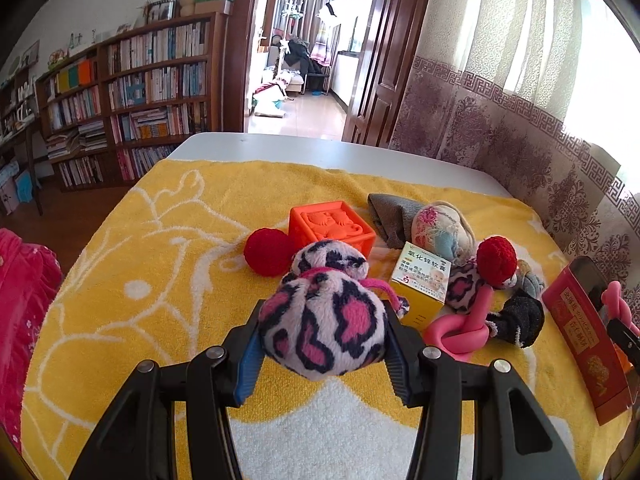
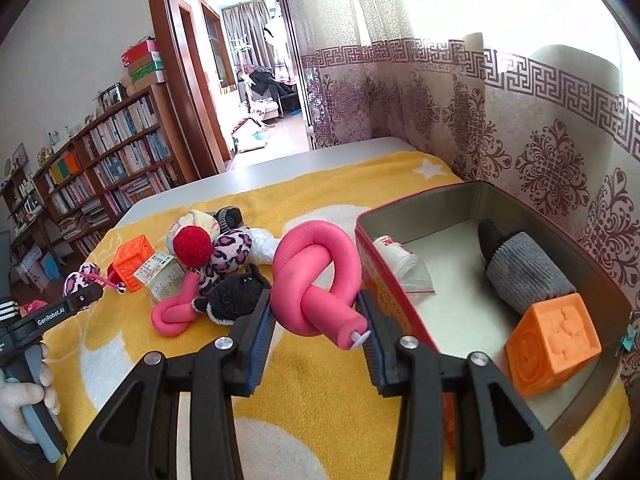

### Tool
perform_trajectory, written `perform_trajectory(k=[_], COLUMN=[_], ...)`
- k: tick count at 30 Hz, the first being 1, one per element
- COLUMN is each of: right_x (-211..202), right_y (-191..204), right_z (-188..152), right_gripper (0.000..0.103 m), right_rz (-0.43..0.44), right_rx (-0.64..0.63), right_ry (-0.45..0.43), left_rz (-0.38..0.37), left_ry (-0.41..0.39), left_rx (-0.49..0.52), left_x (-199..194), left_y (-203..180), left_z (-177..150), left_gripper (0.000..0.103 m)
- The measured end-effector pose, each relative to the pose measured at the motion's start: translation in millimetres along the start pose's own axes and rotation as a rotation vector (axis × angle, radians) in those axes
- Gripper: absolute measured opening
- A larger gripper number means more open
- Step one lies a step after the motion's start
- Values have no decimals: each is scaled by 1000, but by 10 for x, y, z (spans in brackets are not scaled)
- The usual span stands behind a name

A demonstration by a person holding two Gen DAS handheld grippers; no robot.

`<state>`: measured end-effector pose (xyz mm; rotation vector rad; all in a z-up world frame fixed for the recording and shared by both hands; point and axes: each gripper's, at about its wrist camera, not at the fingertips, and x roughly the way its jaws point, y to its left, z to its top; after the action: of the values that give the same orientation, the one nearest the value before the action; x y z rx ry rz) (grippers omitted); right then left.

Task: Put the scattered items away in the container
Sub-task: 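Carry the plush and foam tube into the red tin and open both grippers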

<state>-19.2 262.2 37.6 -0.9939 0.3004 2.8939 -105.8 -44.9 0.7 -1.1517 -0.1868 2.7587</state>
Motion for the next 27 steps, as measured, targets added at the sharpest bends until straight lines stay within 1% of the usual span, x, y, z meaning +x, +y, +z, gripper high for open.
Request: perform_trajectory(k=[4, 10, 15, 20, 23, 27], right_x=[-191, -317, -325, -316, -330, -309], right_y=[-321, -697, -856, -973, -1021, -1071], right_z=[23, 13, -50, -59, -44, -32], right_gripper=[45, 45, 45, 45, 44, 44], right_rz=[-53, -111, -112, -106, -108, -108], right_rx=[43, 77, 94, 109, 119, 129], right_ry=[-31, -38, -19, -7, -7, 2], left_rz=[-65, -167, -265, -326, -365, -421], left_ry=[-2, -23, -5, 8, 28, 55], left_rx=[42, 136, 220, 315, 351, 378], left_x=[-94, -269, -279, -203, -116, -42], left_y=[-312, -966, -1610, -2263, -2591, -2931], left_z=[10, 100, 149, 161, 154, 161], left_gripper=[54, 54, 54, 54, 54, 54])
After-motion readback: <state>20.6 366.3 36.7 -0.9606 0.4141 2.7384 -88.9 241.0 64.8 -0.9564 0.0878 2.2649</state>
